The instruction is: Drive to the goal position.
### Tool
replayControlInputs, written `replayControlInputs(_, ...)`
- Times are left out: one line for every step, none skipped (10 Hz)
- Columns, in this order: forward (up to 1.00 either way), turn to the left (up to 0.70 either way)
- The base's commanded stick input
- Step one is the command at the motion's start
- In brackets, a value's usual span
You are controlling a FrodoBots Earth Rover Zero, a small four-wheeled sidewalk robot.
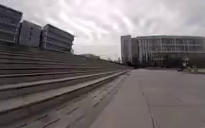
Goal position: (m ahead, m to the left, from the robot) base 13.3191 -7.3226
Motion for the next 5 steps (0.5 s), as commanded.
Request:
replayControlInputs(0.7, -0.35)
replayControlInputs(0.7, -0.35)
replayControlInputs(0.7, -0.35)
replayControlInputs(0.7, -0.35)
replayControlInputs(0.7, -0.24)
